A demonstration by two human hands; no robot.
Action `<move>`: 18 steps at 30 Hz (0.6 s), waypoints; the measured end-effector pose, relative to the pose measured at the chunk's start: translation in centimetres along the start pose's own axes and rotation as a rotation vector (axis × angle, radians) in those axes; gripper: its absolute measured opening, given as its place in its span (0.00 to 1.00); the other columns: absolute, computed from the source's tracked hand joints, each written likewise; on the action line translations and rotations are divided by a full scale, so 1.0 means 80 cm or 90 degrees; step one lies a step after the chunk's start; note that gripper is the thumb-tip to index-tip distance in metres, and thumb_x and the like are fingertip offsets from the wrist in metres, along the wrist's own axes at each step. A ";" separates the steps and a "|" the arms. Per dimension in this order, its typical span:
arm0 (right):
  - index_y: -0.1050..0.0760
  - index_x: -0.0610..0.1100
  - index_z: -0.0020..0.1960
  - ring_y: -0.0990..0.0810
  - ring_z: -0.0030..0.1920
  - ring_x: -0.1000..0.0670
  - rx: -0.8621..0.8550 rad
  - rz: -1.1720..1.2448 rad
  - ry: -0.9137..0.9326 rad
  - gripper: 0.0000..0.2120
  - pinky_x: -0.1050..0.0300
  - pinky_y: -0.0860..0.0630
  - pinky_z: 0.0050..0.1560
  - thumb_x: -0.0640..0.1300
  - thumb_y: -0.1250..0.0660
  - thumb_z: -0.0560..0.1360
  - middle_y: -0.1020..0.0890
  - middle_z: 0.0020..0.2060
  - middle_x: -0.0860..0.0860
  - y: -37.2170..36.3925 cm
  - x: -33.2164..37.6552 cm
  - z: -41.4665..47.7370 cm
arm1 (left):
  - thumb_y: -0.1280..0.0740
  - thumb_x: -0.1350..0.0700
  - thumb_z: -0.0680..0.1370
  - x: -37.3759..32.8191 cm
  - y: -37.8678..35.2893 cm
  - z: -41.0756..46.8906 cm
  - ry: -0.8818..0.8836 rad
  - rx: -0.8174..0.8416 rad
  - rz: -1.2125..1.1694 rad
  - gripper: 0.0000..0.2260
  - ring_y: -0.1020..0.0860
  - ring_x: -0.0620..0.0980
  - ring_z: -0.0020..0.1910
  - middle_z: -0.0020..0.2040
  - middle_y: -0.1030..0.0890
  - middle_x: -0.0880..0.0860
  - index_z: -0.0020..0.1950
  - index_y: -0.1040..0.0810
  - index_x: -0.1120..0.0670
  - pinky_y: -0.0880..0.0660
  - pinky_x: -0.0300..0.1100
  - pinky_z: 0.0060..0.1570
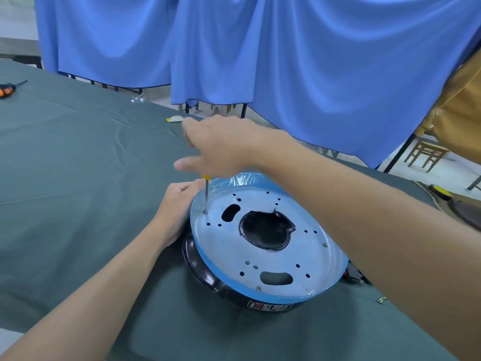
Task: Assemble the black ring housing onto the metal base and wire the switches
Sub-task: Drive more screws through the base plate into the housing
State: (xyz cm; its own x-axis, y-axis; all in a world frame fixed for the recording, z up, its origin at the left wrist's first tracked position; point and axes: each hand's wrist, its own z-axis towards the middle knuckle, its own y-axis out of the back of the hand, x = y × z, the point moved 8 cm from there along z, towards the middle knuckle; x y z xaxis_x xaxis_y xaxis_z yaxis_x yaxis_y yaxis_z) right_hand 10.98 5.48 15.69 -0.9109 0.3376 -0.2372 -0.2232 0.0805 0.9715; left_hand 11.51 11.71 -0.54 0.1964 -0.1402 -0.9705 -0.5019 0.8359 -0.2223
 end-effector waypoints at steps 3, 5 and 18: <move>0.34 0.46 0.61 0.23 0.47 0.45 0.082 0.075 0.042 0.14 0.51 0.25 0.43 0.46 0.38 0.76 0.24 0.46 0.50 0.004 0.002 0.001 | 0.30 0.48 0.74 -0.001 -0.001 0.000 -0.006 0.002 -0.003 0.23 0.40 0.52 0.29 0.29 0.38 0.54 0.30 0.38 0.60 0.40 0.42 0.31; 0.33 0.45 0.56 0.26 0.45 0.44 -0.005 0.047 0.042 0.09 0.52 0.29 0.38 0.44 0.38 0.77 0.28 0.42 0.49 0.010 0.003 0.003 | 0.30 0.47 0.74 -0.001 -0.001 0.002 -0.006 0.006 -0.002 0.23 0.37 0.49 0.26 0.26 0.36 0.50 0.27 0.38 0.54 0.38 0.38 0.27; 0.35 0.44 0.56 0.29 0.47 0.45 -0.006 0.023 0.016 0.13 0.52 0.32 0.39 0.51 0.38 0.78 0.29 0.46 0.49 0.001 -0.001 0.002 | 0.32 0.50 0.72 -0.003 -0.002 -0.001 0.001 0.004 0.005 0.23 0.42 0.55 0.35 0.33 0.39 0.55 0.31 0.39 0.64 0.43 0.45 0.34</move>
State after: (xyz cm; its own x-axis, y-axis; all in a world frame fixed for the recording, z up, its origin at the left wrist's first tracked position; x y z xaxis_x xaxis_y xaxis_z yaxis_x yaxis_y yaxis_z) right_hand 11.07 5.59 15.77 -0.9268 0.3169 -0.2017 -0.1928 0.0597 0.9794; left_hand 11.49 11.57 -0.26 0.1921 -0.1346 -0.9721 -0.4979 0.8402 -0.2147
